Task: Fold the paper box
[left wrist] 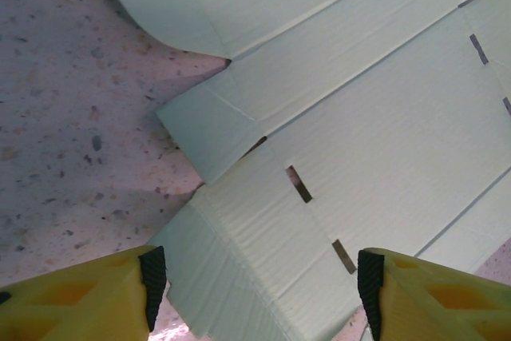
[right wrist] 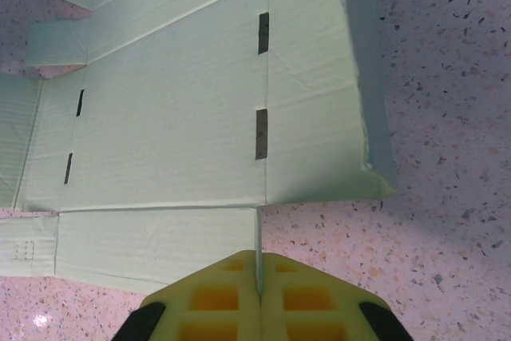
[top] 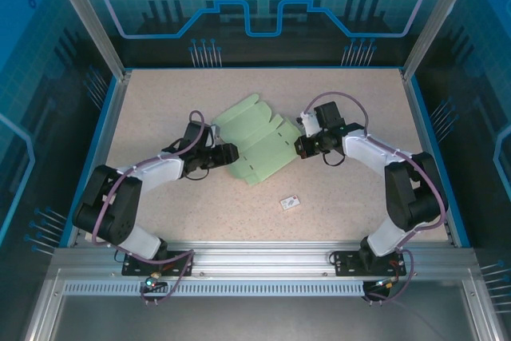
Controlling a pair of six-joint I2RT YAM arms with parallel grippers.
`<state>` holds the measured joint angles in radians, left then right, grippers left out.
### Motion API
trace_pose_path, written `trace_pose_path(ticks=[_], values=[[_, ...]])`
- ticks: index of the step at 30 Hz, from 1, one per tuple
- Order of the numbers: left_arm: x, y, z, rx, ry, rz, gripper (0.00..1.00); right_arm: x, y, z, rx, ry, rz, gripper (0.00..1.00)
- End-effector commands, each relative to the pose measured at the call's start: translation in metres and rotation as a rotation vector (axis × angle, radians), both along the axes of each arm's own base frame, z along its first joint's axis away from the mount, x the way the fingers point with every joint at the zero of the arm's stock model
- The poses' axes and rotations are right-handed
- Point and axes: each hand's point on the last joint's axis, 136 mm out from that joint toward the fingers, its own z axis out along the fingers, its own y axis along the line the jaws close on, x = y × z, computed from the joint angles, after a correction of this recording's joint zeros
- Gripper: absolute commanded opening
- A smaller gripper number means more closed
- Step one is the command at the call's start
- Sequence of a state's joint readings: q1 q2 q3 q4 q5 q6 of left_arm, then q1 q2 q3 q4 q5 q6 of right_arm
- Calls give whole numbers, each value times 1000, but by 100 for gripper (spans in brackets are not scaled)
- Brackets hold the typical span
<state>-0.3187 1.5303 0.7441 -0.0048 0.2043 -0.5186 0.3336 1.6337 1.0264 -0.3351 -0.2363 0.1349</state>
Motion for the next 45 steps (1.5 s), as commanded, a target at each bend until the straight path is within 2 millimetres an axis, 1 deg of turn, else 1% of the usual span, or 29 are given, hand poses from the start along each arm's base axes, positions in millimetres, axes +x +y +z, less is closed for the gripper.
trace_pose_path(ticks=[1,7,10,14,17,20,23,30,34,38,40,42,45], values=[[-7,2,-11,-10,42,-10,64,4,2,-2,-13,-3,4,1],[-7,0,-17,-16,55,-10,58,6,3,-1,-15,-11,13,1],[-4,-4,-19,-41,63,-12,52,8,3,1,-14,-16,13,1],[-3,-12,-19,-93,67,-9,47,13,5,4,-8,-24,14,1],[-2,-14,-20,-109,67,-4,45,17,7,6,-1,-28,19,1],[-2,-12,-23,-97,72,2,43,20,7,8,-2,-31,23,1],[-2,-5,-22,-60,58,20,44,21,4,9,-9,-27,24,1],[-3,9,-25,6,49,70,55,21,1,7,-14,-7,39,1],[-4,14,-28,26,54,91,58,22,1,4,-16,2,43,1],[-5,20,-26,57,42,101,63,22,1,2,-16,9,48,1],[-4,21,-23,60,31,101,63,22,1,2,-17,10,49,1],[-2,15,-22,31,35,90,61,22,3,2,-11,11,51,1],[2,3,-24,-40,50,76,55,23,4,1,-5,13,51,2]])
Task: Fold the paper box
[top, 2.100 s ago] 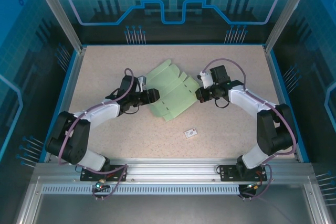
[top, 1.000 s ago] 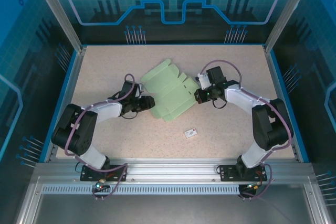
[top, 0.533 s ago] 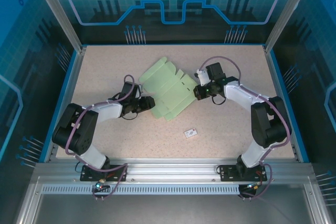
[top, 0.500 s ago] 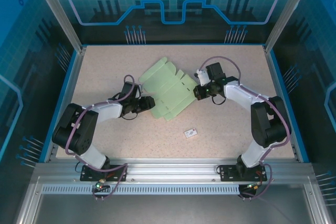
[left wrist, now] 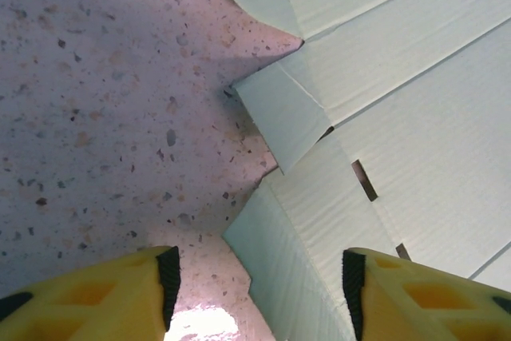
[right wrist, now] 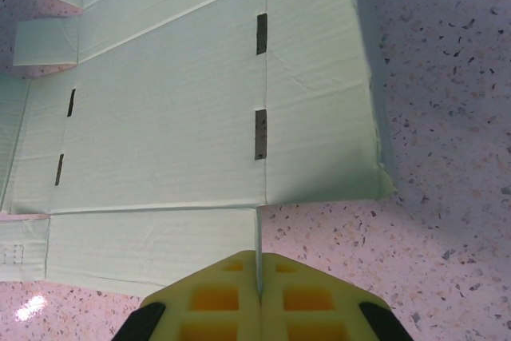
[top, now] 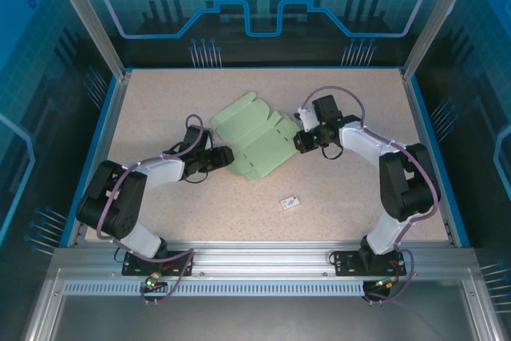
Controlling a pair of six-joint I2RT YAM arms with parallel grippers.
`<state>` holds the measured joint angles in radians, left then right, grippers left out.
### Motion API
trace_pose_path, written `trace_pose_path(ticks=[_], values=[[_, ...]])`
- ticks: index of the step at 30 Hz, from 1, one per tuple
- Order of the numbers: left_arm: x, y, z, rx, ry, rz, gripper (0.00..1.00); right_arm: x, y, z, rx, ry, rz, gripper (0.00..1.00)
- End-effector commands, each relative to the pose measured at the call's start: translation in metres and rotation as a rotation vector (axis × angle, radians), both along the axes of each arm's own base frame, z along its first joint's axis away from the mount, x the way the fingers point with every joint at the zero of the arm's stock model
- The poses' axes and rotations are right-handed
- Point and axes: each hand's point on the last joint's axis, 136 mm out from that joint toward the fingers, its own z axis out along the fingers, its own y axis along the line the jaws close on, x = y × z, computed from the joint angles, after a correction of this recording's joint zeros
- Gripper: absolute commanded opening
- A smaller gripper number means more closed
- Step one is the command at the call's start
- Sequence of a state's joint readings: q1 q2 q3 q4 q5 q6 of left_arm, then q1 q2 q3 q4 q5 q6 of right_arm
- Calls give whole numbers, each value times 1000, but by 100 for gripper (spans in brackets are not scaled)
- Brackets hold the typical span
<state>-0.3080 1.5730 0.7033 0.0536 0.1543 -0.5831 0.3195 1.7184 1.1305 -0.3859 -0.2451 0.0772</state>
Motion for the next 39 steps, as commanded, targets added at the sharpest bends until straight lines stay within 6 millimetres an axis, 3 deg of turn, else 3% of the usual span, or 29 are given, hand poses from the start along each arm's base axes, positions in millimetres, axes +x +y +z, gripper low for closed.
trace_pose_path(ticks=[1,7,9,11,16,19,24,27,34,39], values=[[2,-14,-1,-75,8,-16,52,5,2,3,18,8,12,2],[5,-27,-1,-119,4,-27,39,10,5,1,27,12,6,2],[6,-30,-1,-130,2,-28,32,14,6,-1,29,16,2,3],[6,-34,1,-152,-7,-29,18,19,8,-3,29,22,1,4],[3,-36,6,-209,-23,12,7,36,14,-2,32,37,-4,9],[2,-37,14,-271,-32,53,1,45,17,1,34,50,-11,15],[1,-37,33,-374,-47,125,0,49,4,9,36,71,-55,36],[1,-36,40,-414,-47,162,0,40,-4,21,66,78,-89,47],[-1,-28,54,-445,-74,230,0,-3,-5,46,169,90,-157,66],[-2,-25,64,-473,-83,271,0,-32,22,47,301,124,-237,68]])
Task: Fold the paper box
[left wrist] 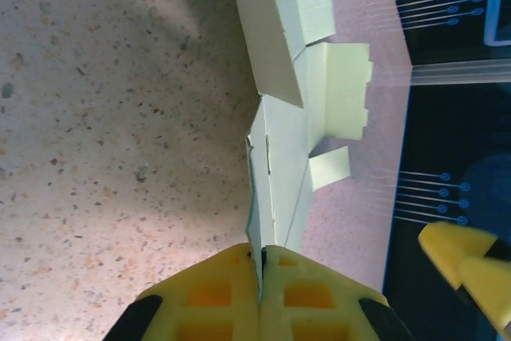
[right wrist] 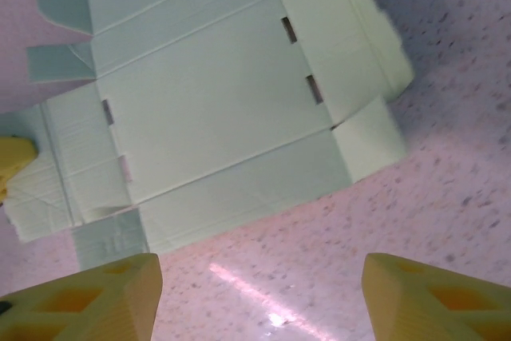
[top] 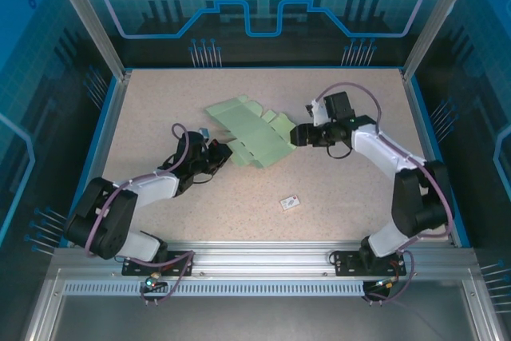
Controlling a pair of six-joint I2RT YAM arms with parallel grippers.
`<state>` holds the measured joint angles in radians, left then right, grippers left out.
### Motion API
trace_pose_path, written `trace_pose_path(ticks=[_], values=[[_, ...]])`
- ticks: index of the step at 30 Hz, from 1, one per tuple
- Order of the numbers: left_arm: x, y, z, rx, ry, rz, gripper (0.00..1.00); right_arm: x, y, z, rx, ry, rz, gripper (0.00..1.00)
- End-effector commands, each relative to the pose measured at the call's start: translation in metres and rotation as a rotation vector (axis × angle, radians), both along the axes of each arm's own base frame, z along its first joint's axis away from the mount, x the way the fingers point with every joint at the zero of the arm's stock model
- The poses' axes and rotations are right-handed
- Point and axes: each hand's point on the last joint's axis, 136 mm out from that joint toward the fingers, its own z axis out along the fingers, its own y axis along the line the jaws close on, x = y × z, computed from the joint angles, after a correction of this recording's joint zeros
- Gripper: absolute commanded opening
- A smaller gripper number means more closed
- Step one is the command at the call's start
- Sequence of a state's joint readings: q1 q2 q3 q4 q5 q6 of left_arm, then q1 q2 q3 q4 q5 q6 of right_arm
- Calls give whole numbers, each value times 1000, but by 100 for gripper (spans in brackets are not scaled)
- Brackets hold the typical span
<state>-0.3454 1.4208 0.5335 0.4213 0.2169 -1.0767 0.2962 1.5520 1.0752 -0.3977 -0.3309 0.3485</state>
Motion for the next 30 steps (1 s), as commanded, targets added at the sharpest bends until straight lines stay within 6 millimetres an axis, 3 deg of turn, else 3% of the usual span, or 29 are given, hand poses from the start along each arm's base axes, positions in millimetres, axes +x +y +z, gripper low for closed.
trace_pose_path(ticks=[1,6,16,24,30], values=[[-3,0,8,-42,-4,42,0,-18,31,-2,130,65,-72,69],[-5,-2,17,-88,-5,61,0,-27,60,-9,293,143,-195,69],[-7,-4,25,-109,-19,67,0,-28,84,-46,412,277,-375,70],[-8,-4,24,-117,-20,66,0,-24,79,-60,435,284,-474,68],[-9,-5,20,-124,-13,65,0,-18,80,-64,475,289,-522,58]])
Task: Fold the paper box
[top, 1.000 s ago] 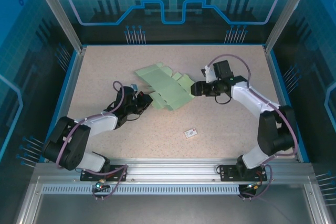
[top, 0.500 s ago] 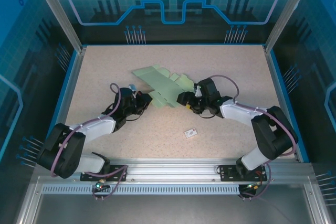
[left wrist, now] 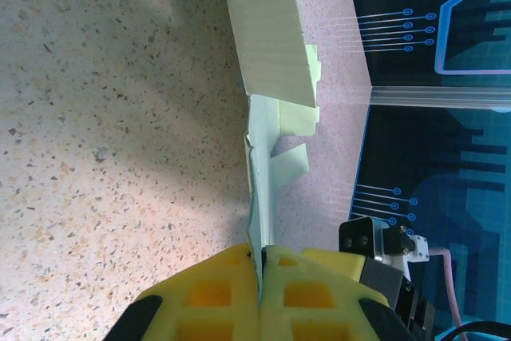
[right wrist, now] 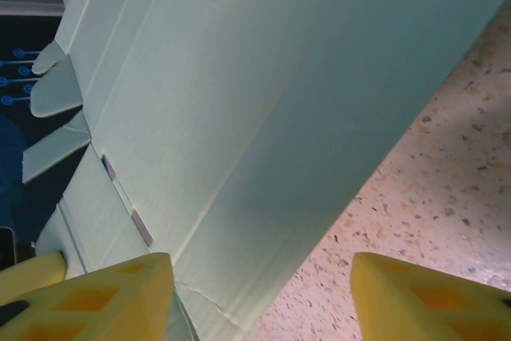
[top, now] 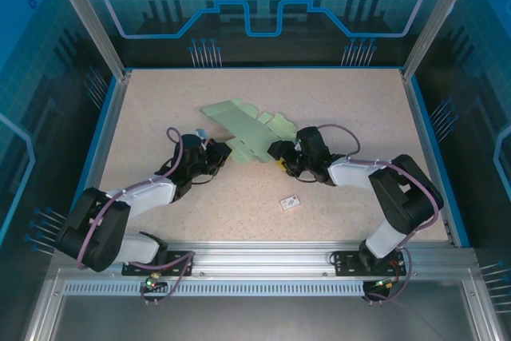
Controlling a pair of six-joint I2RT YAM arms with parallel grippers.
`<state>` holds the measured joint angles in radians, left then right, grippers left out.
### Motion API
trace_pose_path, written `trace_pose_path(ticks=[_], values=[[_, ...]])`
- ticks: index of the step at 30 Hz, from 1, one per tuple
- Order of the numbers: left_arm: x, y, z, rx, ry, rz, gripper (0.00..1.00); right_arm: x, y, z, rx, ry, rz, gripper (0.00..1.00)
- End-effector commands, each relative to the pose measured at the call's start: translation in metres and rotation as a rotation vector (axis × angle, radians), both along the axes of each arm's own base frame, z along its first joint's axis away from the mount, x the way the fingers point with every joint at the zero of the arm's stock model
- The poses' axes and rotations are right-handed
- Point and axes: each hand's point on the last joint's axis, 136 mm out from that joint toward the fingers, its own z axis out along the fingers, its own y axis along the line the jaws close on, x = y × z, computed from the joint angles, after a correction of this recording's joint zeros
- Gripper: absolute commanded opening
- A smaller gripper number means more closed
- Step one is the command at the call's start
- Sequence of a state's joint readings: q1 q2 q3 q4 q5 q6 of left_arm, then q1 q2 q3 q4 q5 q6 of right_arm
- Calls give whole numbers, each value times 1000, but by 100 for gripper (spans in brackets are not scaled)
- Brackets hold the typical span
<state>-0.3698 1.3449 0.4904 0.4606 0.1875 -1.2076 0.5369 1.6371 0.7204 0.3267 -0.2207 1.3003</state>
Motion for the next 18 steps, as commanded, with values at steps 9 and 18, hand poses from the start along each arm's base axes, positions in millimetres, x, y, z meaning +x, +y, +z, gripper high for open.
trace_pose_path(ticks=[9,18], values=[[-2,-4,1,-42,-8,4,0,9,-7,-11,28,7,-168,38],[-4,-6,-7,-39,6,-7,0,26,-17,-3,21,-48,-250,14]])
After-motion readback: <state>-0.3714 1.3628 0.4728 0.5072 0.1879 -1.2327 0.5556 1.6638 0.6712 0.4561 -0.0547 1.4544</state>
